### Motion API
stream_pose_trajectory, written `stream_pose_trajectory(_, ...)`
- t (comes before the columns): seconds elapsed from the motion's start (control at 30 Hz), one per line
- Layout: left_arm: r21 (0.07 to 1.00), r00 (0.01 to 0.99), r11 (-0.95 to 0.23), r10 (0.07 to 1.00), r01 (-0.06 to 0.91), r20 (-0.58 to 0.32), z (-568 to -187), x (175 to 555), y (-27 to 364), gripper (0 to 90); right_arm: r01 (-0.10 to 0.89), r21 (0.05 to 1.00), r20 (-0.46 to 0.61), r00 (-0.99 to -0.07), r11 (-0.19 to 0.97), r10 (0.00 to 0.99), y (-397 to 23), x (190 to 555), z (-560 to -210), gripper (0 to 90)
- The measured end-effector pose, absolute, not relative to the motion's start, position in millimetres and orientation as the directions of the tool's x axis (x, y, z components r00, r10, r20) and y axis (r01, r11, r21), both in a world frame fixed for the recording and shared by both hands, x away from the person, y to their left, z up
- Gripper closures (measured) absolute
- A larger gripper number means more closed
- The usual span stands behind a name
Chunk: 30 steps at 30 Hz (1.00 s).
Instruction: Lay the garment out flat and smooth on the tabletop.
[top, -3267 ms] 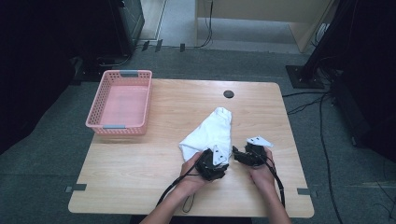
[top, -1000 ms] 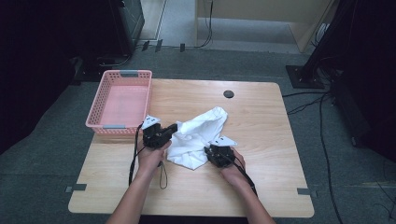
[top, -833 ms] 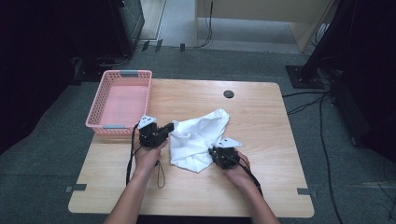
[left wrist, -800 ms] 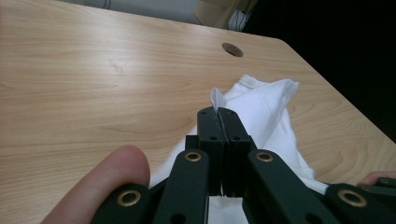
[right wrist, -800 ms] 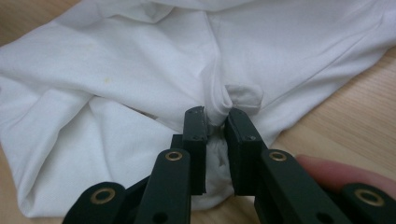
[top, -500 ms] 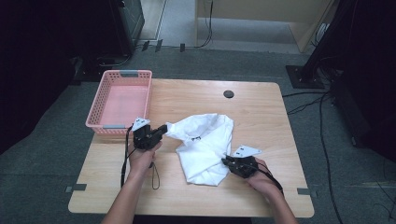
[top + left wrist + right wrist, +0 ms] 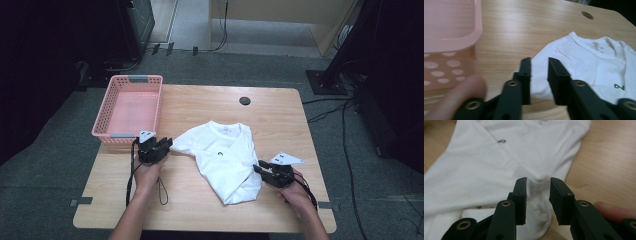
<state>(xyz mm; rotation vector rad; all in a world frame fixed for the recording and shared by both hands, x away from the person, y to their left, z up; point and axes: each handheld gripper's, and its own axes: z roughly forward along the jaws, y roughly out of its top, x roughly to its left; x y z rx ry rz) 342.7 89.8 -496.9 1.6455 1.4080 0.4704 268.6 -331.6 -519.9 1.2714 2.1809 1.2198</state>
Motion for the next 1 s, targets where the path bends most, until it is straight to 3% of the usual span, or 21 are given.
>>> stream_pose_trajectory(0.13, 0.816, 0.295, 0.017, 0.928, 0.578, -0.228, -500.1, 339.7, 85.1, 60.6, 0.572, 0.811, 0.212, -0.486, 0.125, 0.847, -337.6, 271.0, -513.5, 63.4)
stream_pose_trajectory(0.27, 0.792, 0.347, -0.041, 0.912, 0.610, -0.220, -509.4, 343.0, 74.9, 55.7, 0.606, 0.777, 0.206, -0.500, 0.171, 0.841, -324.8, 273.1, -517.7, 59.3)
stream_pose_trajectory(0.4, 0.780, 0.367, -0.060, 0.903, 0.623, -0.224, -518.4, 347.6, 69.7, 55.1, 0.602, 0.778, 0.148, -0.454, 0.180, 0.879, -310.8, 274.3, -520.1, 84.6)
stream_pose_trajectory(0.5, 0.765, 0.380, -0.065, 0.893, 0.641, -0.242, -522.8, 352.5, 69.7, 54.9, 0.582, 0.794, 0.146, -0.461, 0.174, 0.875, -303.1, 272.3, -514.4, 88.2)
stream_pose_trajectory(0.67, 0.757, 0.377, -0.079, 0.898, 0.648, -0.229, -529.2, 357.8, 69.0, 54.4, 0.506, 0.832, 0.121, -0.567, 0.228, 0.815, -275.0, 254.3, -495.9, 88.4)
stream_pose_trajectory(1.0, 0.772, 0.379, -0.059, 0.893, 0.633, -0.242, -532.0, 358.7, 70.0, 47.6, 0.374, 0.840, 0.076, -0.799, 0.394, 0.596, -185.4, 205.9, -484.7, 88.1)
